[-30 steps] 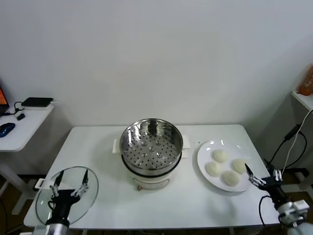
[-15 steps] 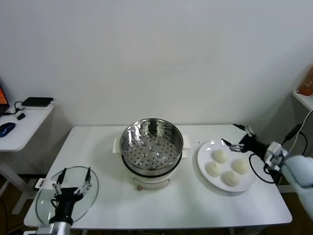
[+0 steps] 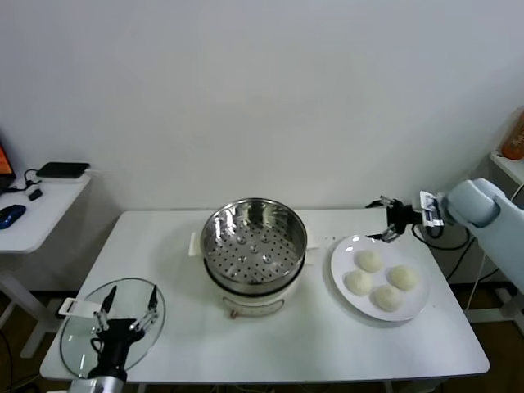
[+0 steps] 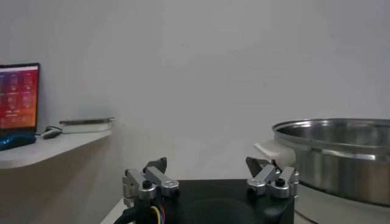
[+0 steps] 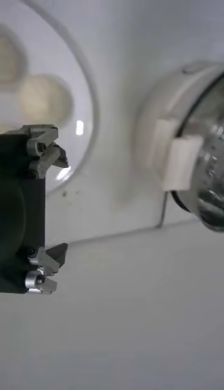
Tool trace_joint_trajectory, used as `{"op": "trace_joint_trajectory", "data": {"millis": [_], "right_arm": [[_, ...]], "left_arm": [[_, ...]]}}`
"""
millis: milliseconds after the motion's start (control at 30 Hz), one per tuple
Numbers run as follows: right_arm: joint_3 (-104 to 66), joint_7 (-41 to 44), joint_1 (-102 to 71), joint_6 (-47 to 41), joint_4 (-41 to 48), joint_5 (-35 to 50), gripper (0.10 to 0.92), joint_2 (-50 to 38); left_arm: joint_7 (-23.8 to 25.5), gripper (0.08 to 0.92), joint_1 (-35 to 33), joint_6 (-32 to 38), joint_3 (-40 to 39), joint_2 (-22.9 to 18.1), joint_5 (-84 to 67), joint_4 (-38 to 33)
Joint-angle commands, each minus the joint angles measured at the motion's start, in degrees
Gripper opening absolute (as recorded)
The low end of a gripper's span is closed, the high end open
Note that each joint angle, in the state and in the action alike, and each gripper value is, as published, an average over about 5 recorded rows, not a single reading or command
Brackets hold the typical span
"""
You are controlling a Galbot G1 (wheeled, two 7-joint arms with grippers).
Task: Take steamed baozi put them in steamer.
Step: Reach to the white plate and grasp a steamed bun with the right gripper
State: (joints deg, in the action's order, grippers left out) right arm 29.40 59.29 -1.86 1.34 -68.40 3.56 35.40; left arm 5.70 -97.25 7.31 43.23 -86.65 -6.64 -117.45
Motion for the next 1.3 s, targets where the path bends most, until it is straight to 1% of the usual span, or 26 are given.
{"op": "trace_joint_trajectory", "data": {"millis": [33,233,400,600,833,1300], "right_arm": [[26.7,8.1,18.4,6.0,15.4,-4.7,0.823,4.2],[26.9,8.4,15.8,7.8,20.9,-7.0,0.823,8.5],[22.5,7.1,11.2,8.9,24.7,-9.4,0.823,12.0],[18.7,6.1,7.4,8.6,26.8,-10.1,0.823,14.9],[13.2,5.1,4.7,8.2,32.0,-10.2,0.823,18.9],[10.3,5.3,3.2,7.8,36.4,-10.8,0.823,22.1]], "left_arm": [[0.1,0.823,-0.1,-0.2,0.0,0.1,0.0,-0.1],[0.1,0.823,0.7,-1.0,0.4,0.1,-0.3,0.0],[0.1,0.823,1.1,-1.2,0.7,0.1,-0.3,0.5],[0.1,0.823,1.5,-1.4,0.9,0.2,-0.3,0.9],[0.1,0.823,1.6,-1.6,1.1,0.2,-0.3,0.9],[0.1,0.823,1.4,-1.5,1.7,0.3,-0.3,1.5]]}}
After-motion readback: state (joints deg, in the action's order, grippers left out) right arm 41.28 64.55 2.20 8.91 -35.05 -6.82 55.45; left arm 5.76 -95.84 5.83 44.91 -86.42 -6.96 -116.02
